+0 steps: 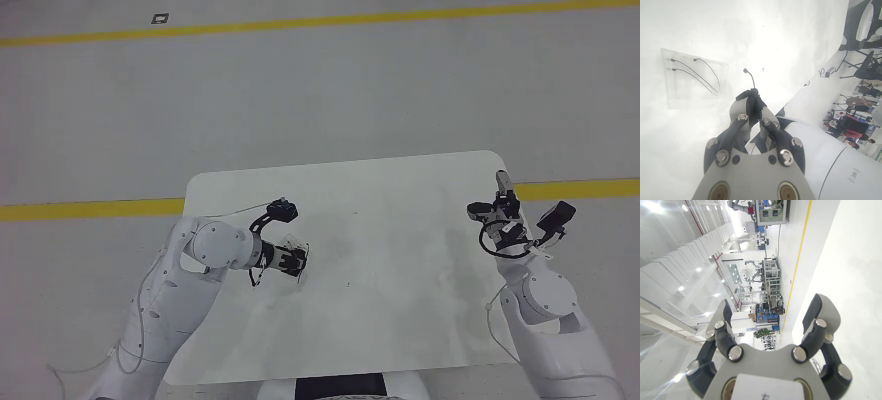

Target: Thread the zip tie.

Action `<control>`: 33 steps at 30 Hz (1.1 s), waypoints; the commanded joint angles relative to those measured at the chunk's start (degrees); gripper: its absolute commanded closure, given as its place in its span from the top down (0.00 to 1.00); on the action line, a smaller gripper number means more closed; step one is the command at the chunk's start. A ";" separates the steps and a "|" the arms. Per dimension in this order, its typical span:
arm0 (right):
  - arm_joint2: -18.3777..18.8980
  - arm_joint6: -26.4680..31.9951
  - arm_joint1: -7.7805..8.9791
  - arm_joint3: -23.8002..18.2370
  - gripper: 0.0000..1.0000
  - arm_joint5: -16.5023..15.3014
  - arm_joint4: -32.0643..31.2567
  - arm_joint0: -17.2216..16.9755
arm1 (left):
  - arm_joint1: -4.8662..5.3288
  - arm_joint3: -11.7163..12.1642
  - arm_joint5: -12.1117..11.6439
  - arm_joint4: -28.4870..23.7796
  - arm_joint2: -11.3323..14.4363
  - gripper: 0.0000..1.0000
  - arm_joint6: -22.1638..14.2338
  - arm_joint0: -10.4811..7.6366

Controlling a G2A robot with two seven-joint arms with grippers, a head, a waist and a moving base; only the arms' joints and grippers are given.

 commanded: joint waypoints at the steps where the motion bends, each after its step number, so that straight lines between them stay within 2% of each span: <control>1: 0.00 0.00 0.00 0.00 1.00 0.00 0.00 0.00 | 0.00 0.00 0.00 0.00 0.00 0.00 0.00 0.00; 5: 0.00 0.00 0.00 0.00 1.00 0.00 0.00 0.00 | 0.00 0.00 0.00 0.00 0.00 0.00 0.00 0.00; 7: 0.00 0.00 0.00 0.00 1.00 0.00 0.00 0.00 | 0.12 0.67 -0.22 -0.35 0.04 0.00 1.16 0.24; 8: 0.00 0.00 0.00 0.00 1.00 0.00 0.00 0.00 | 0.27 1.07 -0.91 -1.07 -0.05 0.00 0.03 0.08; 10: 0.00 0.00 0.00 0.00 1.00 0.00 0.00 0.00 | 0.85 2.83 -2.47 -3.51 -0.05 0.00 0.00 -0.53; 11: 0.00 0.00 0.00 0.00 1.00 0.00 0.00 0.00 | 1.26 3.61 -3.82 -3.81 0.89 0.00 0.00 -0.79; 15: 0.00 0.00 0.00 0.00 1.00 0.00 0.00 0.00 | 3.70 7.29 -9.19 -9.91 3.46 0.00 0.00 -3.12; 18: 0.00 0.00 0.00 0.00 1.00 0.00 0.00 0.00 | 6.24 9.72 -13.20 -13.30 4.77 0.00 0.00 -5.24; 21: 0.00 0.00 0.00 0.00 1.00 0.00 0.00 0.00 | 9.11 11.30 -18.18 -18.63 5.30 0.00 0.00 -6.16; 25: 0.00 0.00 0.00 0.00 1.00 0.00 0.00 0.00 | 13.42 8.26 -18.22 -27.54 8.66 0.00 0.00 -7.02; 26: 0.00 0.00 0.00 0.00 1.00 0.00 0.00 0.00 | 14.92 7.46 -18.22 -30.45 10.12 0.00 0.00 -7.84; 29: 0.00 0.00 0.00 0.00 1.00 0.00 0.00 0.00 | 18.05 7.70 -18.22 -36.58 13.53 0.00 0.00 -10.07; 33: 0.00 0.00 0.00 0.00 1.00 0.00 0.00 0.00 | 18.05 7.70 -18.22 -36.58 13.53 0.00 0.00 -10.07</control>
